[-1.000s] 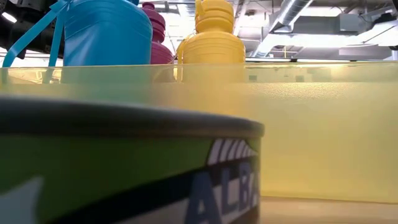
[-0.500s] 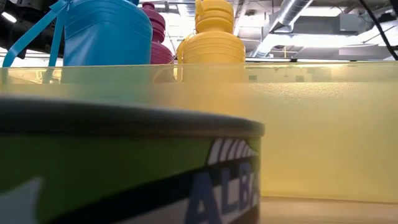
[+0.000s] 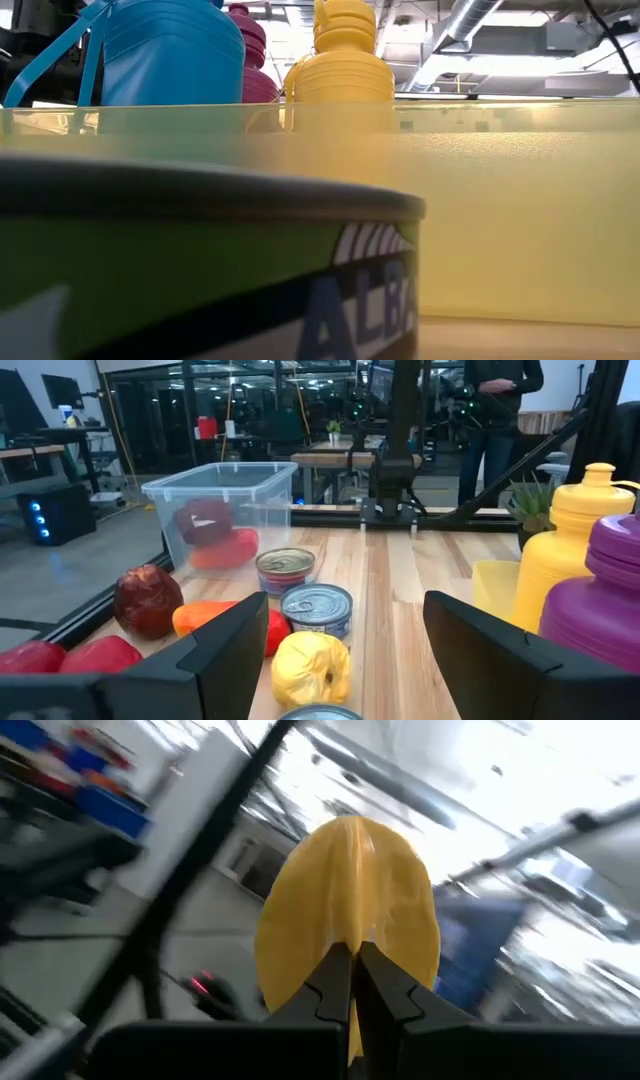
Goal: Pick & Place Food Item
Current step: Put the starfruit into the red bin
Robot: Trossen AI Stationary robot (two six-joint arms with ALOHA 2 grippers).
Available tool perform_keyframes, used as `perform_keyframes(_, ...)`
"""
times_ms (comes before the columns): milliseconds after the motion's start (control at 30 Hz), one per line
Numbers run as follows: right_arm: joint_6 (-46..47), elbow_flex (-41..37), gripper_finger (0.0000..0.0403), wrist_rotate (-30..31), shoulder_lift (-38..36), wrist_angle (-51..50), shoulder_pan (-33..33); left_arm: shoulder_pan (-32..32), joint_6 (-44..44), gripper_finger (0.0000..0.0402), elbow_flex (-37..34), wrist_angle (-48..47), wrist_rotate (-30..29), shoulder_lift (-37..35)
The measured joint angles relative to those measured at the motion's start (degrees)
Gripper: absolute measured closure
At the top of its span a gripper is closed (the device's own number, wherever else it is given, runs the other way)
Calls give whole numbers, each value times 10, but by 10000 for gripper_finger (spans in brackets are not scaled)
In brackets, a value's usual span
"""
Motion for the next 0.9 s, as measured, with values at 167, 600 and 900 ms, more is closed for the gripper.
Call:
perform_keyframes(167, 40, -142, 403, 33, -103, 15, -56, 0, 0, 142, 0, 0, -3, 0)
perform_keyframes(600, 140, -314, 403, 55, -253, -44, -240, 0, 11, 142, -1, 10, -6, 0)
perform_keyframes(900, 230, -254, 403, -89, -133, -36, -354, 23, 13, 142, -1, 17, -65, 0)
